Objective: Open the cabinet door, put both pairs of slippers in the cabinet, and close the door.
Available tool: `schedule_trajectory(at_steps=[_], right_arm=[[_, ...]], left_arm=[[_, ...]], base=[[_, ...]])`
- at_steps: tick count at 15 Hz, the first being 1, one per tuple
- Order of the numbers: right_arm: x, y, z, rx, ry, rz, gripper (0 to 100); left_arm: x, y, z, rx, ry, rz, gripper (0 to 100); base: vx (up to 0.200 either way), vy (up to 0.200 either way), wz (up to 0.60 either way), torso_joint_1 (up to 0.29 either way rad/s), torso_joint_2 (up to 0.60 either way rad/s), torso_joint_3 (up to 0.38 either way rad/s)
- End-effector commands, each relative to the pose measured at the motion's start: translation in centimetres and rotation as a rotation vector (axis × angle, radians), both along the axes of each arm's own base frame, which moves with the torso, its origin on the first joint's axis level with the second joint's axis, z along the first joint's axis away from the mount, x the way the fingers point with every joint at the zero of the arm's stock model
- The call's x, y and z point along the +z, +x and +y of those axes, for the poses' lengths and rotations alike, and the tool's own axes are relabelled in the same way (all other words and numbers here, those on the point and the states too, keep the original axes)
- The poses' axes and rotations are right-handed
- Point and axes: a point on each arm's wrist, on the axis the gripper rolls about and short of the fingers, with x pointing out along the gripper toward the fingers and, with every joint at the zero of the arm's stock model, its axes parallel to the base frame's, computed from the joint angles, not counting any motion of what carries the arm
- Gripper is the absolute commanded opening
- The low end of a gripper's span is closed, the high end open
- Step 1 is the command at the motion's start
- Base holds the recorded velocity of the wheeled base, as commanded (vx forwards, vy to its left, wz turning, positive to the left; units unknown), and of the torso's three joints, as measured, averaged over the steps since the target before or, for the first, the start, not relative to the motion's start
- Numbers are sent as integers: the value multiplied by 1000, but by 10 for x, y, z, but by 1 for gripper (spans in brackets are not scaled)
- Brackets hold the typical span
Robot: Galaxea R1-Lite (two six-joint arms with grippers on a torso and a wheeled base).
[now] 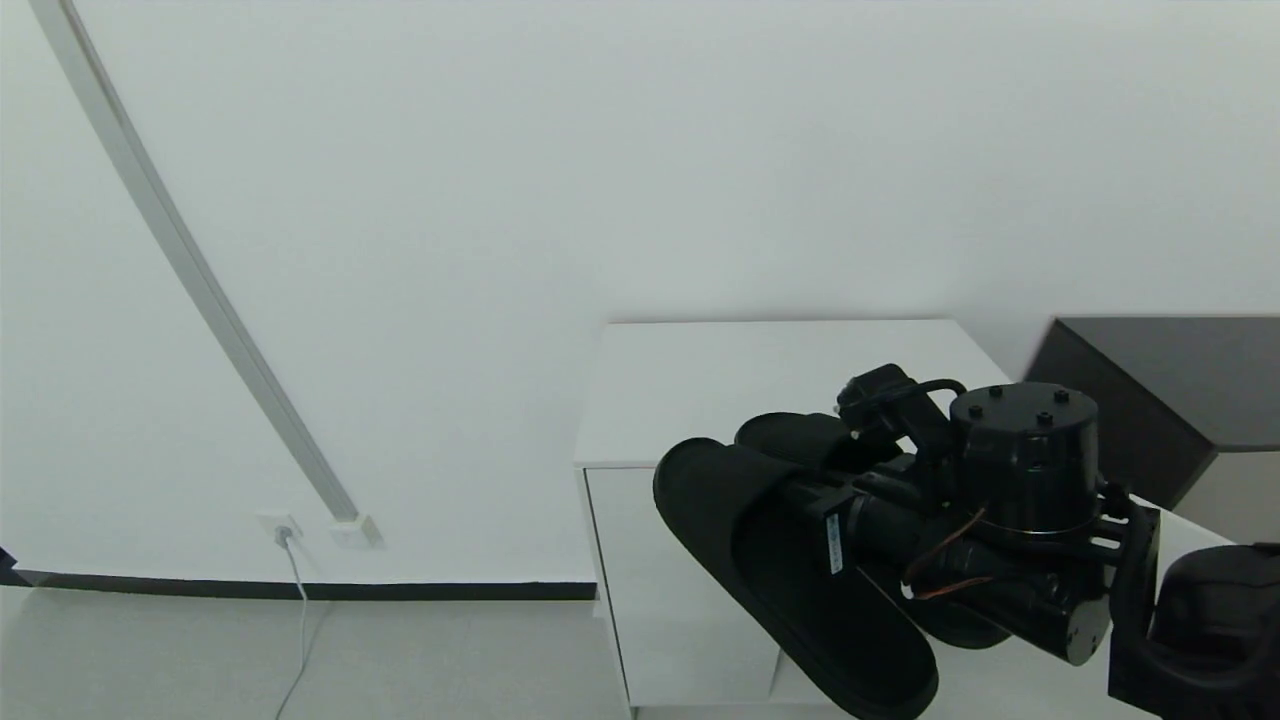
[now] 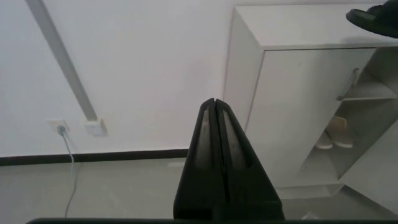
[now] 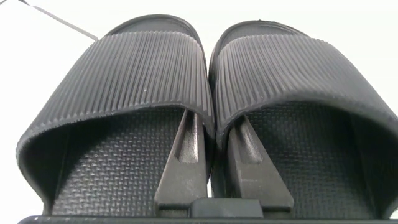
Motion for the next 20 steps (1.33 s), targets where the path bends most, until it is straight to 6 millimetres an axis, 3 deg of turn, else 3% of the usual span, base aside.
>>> schedule_trajectory(at_steps=[1, 15, 20], right_arm=[[2, -2, 0, 2, 4, -6, 0], [8, -23, -8, 37, 16, -14, 0], [7, -33, -3, 76, 13, -10, 0]], left_arm=[[0, 0, 0, 1, 0, 0, 0], [0, 0, 0, -1, 1, 0, 0], [0, 0, 0, 1, 0, 0, 0]], base=[[0, -200, 0, 2, 2, 2], [0, -200, 0, 3, 2, 2], [0, 0, 0, 0, 0, 0]])
